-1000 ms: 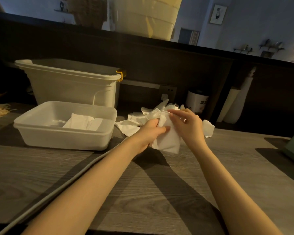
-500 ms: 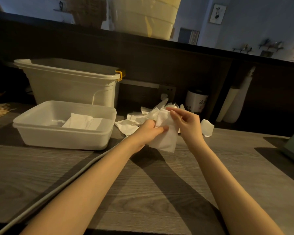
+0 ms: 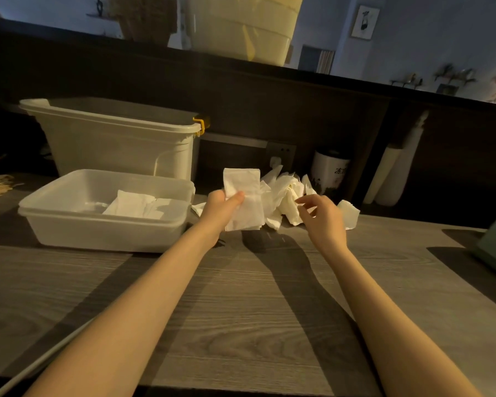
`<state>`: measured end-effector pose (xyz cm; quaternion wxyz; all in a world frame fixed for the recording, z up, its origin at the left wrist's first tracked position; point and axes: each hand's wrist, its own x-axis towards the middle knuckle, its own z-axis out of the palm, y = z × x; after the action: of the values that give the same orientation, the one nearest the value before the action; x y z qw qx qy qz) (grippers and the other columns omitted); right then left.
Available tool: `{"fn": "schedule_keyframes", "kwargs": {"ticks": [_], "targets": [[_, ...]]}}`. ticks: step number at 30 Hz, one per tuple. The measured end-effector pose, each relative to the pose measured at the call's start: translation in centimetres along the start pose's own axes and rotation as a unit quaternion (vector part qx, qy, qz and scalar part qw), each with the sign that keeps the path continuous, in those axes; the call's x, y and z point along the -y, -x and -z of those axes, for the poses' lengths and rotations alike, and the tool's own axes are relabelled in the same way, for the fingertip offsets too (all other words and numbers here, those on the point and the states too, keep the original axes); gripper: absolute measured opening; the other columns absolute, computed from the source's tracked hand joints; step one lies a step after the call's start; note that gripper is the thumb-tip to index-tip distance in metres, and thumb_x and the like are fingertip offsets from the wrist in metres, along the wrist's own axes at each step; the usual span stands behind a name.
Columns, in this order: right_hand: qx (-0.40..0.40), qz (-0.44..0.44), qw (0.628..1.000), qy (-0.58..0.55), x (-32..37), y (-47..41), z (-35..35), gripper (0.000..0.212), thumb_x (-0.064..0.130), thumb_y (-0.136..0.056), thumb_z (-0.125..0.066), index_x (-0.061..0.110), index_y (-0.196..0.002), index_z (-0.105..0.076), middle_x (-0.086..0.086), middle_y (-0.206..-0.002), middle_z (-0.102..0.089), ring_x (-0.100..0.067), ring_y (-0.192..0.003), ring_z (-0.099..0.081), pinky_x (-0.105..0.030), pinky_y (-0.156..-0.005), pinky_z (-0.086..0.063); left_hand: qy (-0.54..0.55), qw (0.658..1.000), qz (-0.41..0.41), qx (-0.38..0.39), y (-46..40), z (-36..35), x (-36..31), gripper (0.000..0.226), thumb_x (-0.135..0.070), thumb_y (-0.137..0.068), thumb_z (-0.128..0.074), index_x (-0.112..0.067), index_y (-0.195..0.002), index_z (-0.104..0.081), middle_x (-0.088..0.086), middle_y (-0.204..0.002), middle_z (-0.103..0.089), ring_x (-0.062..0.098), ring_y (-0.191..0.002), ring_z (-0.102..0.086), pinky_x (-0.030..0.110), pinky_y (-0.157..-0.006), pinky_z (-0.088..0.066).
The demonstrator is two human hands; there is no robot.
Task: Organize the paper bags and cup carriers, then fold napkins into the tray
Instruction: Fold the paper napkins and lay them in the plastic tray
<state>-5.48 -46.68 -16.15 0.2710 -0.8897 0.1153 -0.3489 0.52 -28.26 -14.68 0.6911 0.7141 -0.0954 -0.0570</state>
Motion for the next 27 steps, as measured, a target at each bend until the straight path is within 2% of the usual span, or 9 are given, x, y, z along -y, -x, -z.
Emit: {"fn": "schedule_keyframes", "kwargs": {"ticks": [4,7,10,14,17,20,23,27], "targets": [[0.037,0.067,0.993,0.093,0.2,-0.7,-1.0,0.033,0.019,-0.089,-0.062,0.020,-0.121,-0.058,-0.003,-0.122,-0.055,-0.017,-0.097,-0.057,-0.029,-0.076,-0.049,-0.012,1.000,-0.008,0.000,0.0,0.1,0.2,0.040,-0.027,-0.094,-0.052,-0.008,-0.129,-0.045,0.010,-0.126,-0.054,0.025,-0.115,-0.053,0.038,-0.091,-0.047],[0.045,0.124,0.982,0.136,0.8,-1.5,-1.6,0.037,0.017,-0.087,-0.064,0.022,-0.123,-0.057,-0.006,-0.123,-0.053,-0.021,-0.103,-0.055,-0.026,-0.076,-0.045,-0.016,1.000,-0.005,-0.003,-0.2,0.2,0.2,0.039,-0.027,-0.095,-0.051,-0.010,-0.129,-0.044,0.008,-0.126,-0.053,0.026,-0.115,-0.052,0.039,-0.092,-0.047],[0.037,0.158,0.971,0.175,1.2,-2.2,-2.1,0.030,0.018,-0.087,-0.063,0.022,-0.117,-0.063,-0.007,-0.120,-0.055,-0.023,-0.107,-0.053,-0.027,-0.081,-0.044,-0.019,1.000,0.000,-0.004,-0.1,0.2,0.4,0.040,-0.028,-0.095,-0.051,-0.011,-0.130,-0.044,0.008,-0.126,-0.053,0.025,-0.114,-0.052,0.038,-0.091,-0.047],[0.028,0.153,0.967,0.204,1.3,-2.8,-2.3,0.019,0.024,-0.089,-0.062,0.020,-0.106,-0.070,-0.007,-0.121,-0.057,-0.024,-0.109,-0.052,-0.031,-0.089,-0.043,-0.017,1.000,0.010,-0.002,-0.1,0.2,0.5,0.037,-0.026,-0.095,-0.051,-0.008,-0.127,-0.046,0.005,-0.117,-0.053,0.020,-0.104,-0.052,0.033,-0.081,-0.045],[0.012,0.158,0.965,0.207,1.3,-2.9,-2.2,0.021,0.024,-0.090,-0.061,0.015,-0.106,-0.071,-0.008,-0.122,-0.057,-0.026,-0.111,-0.050,-0.033,-0.090,-0.042,-0.015,1.000,0.017,-0.020,-0.2,0.3,0.4,0.035,-0.025,-0.095,-0.051,-0.007,-0.125,-0.047,0.006,-0.118,-0.054,0.023,-0.108,-0.053,0.036,-0.085,-0.046],[-0.016,0.149,0.977,0.151,1.3,-3.0,-1.5,0.022,0.023,-0.090,-0.061,0.009,-0.105,-0.069,-0.009,-0.118,-0.059,-0.027,-0.113,-0.048,-0.031,-0.089,-0.038,-0.008,0.998,0.026,-0.050,-0.4,0.5,0.5,0.035,-0.026,-0.094,-0.052,-0.006,-0.124,-0.047,0.010,-0.123,-0.054,0.026,-0.112,-0.053,0.036,-0.087,-0.046],[-0.046,0.102,0.993,0.039,1.9,-3.1,-0.3,0.021,0.021,-0.092,-0.058,0.007,-0.106,-0.065,-0.006,-0.115,-0.060,-0.021,-0.111,-0.049,-0.025,-0.086,-0.036,0.000,0.997,0.032,-0.063,-0.4,0.7,0.4,0.037,-0.026,-0.094,-0.052,-0.006,-0.125,-0.046,0.010,-0.123,-0.054,0.026,-0.113,-0.053,0.034,-0.083,-0.045],[-0.041,0.006,0.986,-0.164,3.3,-2.6,1.6,0.016,0.018,-0.094,-0.055,0.009,-0.105,-0.061,0.002,-0.098,-0.062,-0.010,-0.091,-0.057,-0.027,-0.082,-0.050,-0.001,0.998,0.030,-0.063,-0.3,0.5,0.2,0.036,-0.026,-0.095,-0.051,-0.005,-0.125,-0.047,0.012,-0.122,-0.054,0.027,-0.109,-0.053,0.035,-0.083,-0.046]]}}
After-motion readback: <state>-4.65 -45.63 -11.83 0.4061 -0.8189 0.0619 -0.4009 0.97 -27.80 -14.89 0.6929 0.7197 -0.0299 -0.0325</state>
